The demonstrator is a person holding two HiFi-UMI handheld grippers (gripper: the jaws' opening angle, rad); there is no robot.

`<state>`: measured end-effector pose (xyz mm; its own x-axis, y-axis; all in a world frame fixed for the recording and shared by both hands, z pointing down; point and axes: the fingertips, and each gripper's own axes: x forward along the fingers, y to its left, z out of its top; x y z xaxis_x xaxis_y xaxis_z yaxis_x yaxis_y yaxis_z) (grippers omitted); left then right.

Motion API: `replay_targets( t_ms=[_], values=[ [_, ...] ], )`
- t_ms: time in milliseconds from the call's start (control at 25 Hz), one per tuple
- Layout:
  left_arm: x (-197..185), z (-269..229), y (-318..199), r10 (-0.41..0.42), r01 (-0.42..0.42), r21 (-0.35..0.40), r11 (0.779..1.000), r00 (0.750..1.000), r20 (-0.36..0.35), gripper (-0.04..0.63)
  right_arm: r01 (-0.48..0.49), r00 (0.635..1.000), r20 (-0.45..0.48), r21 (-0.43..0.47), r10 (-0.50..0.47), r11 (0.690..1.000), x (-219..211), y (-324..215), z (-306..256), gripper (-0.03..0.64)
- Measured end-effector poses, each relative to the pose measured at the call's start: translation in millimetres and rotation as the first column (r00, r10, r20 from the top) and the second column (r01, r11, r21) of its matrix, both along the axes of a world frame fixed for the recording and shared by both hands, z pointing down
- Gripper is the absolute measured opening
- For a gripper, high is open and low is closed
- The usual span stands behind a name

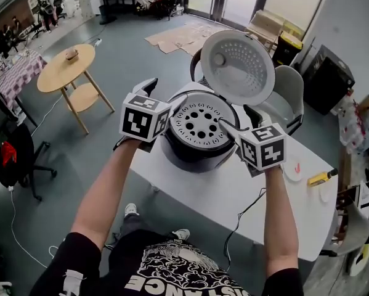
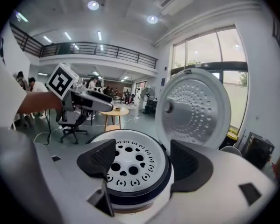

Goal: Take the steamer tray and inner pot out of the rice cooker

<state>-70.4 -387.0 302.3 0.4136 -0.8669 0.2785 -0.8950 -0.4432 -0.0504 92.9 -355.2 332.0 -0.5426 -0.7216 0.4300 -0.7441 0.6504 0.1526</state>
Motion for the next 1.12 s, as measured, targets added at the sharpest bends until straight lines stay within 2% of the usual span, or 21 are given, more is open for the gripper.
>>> replay_targets(
  t_ms=[80, 240, 480, 640, 840, 1120],
  values=[
    [-2, 4, 1, -0.011, 0.011, -0.006, 1.000, 1.000, 0.003, 0.385, 0.078, 0.995, -0.059, -0.018, -0.079, 0.997, -10, -1, 9, 0.400],
    [-12, 15, 1, -0.019, 0.020, -0.024, 1.000, 1.000, 0.013, 0.385, 0.213, 0.959, -0.174, -0.076, -0.223, 0.974, -37, -4, 23, 0.407],
    [-17, 26, -9, 0.005, -0.004, -0.037, 0.999, 1.000, 0.015, 0.385, 0.320, 0.886, -0.276, -0.222, -0.374, 0.921, -64, -10, 51, 0.407],
    [-17, 30, -21, 0.037, -0.037, -0.032, 0.999, 0.999, -0.006, 0.385, 0.343, 0.822, -0.348, -0.330, -0.451, 0.879, -74, -17, 75, 0.405],
    [-22, 36, -35, 0.068, -0.069, -0.047, 0.997, 0.997, -0.021, 0.385, 0.335, 0.752, -0.393, -0.462, -0.528, 0.821, -76, -24, 103, 0.393],
    [-30, 43, -56, 0.109, -0.110, -0.048, 0.993, 0.994, -0.025, 0.385, 0.287, 0.708, -0.420, -0.563, -0.567, 0.775, -85, -41, 131, 0.377]
  ],
)
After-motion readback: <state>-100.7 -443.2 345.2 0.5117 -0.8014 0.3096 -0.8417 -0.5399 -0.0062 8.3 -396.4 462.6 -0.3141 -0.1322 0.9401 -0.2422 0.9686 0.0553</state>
